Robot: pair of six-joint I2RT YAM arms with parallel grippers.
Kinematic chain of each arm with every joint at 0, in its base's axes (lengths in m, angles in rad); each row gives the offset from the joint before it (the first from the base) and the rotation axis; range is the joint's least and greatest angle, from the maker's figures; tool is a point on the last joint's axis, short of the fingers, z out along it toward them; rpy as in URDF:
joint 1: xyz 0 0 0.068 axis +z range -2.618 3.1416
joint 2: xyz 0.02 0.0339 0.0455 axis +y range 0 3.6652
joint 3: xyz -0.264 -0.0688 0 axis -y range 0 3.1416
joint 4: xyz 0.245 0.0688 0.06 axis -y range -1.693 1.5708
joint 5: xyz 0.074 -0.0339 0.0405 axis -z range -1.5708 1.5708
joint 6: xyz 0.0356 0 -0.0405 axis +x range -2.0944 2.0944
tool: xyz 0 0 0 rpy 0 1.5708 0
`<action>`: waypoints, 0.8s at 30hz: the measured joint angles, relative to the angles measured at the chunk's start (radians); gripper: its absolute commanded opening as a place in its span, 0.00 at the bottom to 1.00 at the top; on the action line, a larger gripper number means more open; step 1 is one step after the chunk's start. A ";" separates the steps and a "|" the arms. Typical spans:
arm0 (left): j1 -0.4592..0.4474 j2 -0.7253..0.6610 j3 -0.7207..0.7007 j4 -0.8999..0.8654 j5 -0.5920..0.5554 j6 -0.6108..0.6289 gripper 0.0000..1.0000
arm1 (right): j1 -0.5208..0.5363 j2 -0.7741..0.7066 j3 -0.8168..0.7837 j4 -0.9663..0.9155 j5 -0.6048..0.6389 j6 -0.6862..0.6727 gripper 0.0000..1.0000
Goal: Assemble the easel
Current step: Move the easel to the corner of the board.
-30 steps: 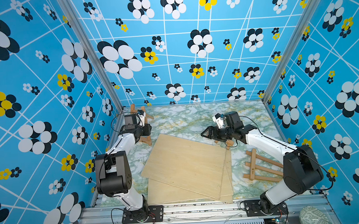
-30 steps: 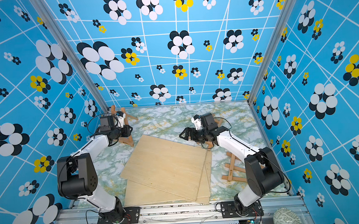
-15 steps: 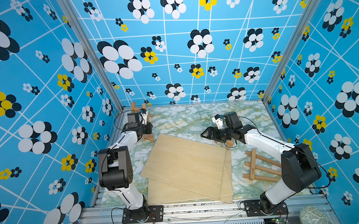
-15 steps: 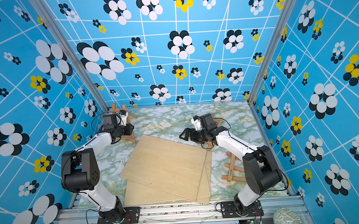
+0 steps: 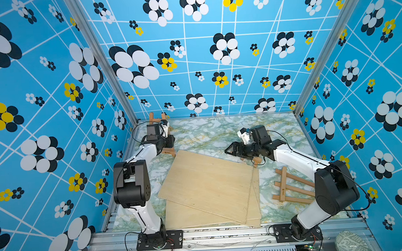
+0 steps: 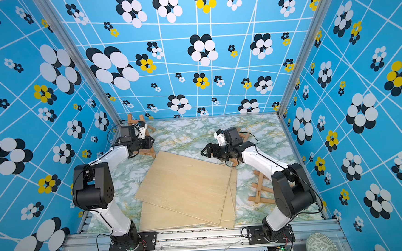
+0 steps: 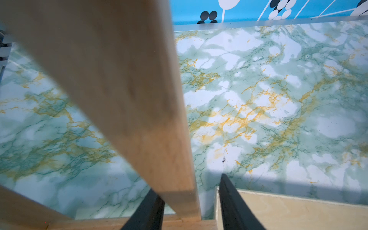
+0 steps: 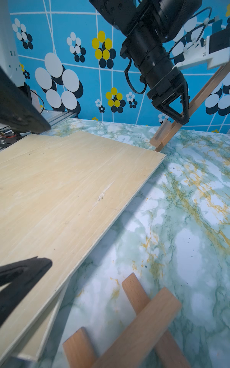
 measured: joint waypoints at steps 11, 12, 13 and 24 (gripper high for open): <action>-0.004 -0.139 -0.010 -0.063 0.036 -0.057 0.79 | 0.000 -0.027 0.003 -0.031 0.034 -0.004 0.99; -0.004 -0.173 -0.010 -0.082 0.047 -0.072 0.79 | 0.000 -0.048 0.003 -0.048 0.048 -0.008 0.99; -0.004 -0.198 -0.011 -0.095 0.052 -0.081 0.79 | 0.000 -0.065 0.003 -0.064 0.058 -0.011 0.99; -0.042 -0.456 -0.115 -0.406 0.148 -0.217 0.81 | 0.000 -0.319 -0.113 -0.277 0.154 -0.034 1.00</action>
